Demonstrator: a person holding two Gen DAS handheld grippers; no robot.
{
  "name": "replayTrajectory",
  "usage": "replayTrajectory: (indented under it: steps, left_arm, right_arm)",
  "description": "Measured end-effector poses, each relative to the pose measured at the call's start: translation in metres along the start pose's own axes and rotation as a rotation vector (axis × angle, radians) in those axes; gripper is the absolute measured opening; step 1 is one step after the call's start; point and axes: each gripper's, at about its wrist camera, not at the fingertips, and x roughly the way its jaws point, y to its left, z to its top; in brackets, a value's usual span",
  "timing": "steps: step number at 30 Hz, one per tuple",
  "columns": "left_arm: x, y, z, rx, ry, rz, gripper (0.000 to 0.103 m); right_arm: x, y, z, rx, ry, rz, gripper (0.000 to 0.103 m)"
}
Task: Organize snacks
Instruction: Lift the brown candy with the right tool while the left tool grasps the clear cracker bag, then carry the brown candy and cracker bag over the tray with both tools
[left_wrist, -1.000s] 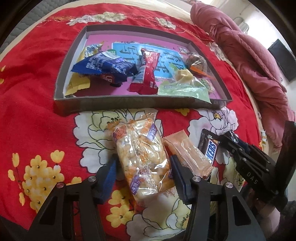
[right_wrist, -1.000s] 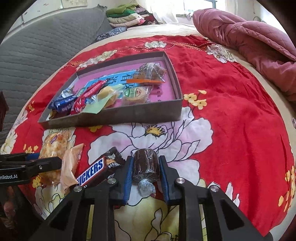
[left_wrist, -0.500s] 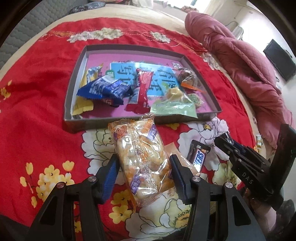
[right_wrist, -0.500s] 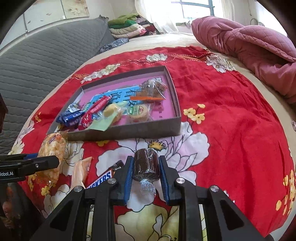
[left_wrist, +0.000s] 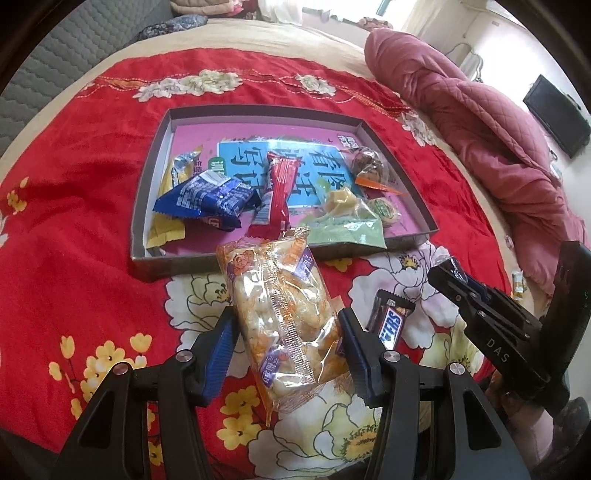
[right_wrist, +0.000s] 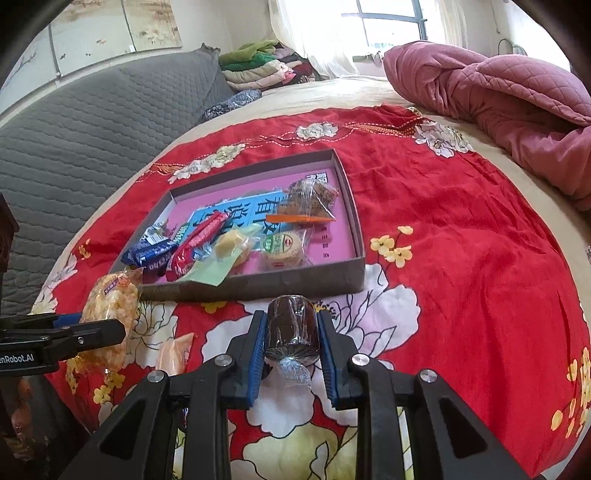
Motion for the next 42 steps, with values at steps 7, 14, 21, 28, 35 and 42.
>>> replayTrajectory:
  steps: [7,14,21,28,35,42]
  left_arm:
    - [-0.002,-0.004,0.009,0.000,-0.023,0.001,0.057]
    - [-0.004,-0.006,0.018,-0.007,-0.047,0.001,0.057]
    - [-0.002,-0.008,0.030,-0.012,-0.059,0.010,0.057]
    - [0.002,-0.012,0.041,-0.011,-0.069,0.016,0.057]
    - [0.011,-0.014,0.048,-0.013,-0.067,0.021,0.057]
    - [0.018,-0.013,0.057,-0.021,-0.074,0.030,0.057]
  right_arm:
    - [-0.002,0.000,0.006,0.003,-0.029,0.016,0.027]
    - [-0.003,-0.001,0.012,0.004,-0.057,0.032,0.027]
    - [0.002,-0.002,0.022,-0.001,-0.085,0.037,0.027]
    - [0.007,0.000,0.027,-0.008,-0.096,0.051,0.027]
    - [0.010,-0.005,0.032,0.009,-0.103,0.059,0.027]
    - [0.015,-0.012,0.036,0.024,-0.106,0.059,0.027]
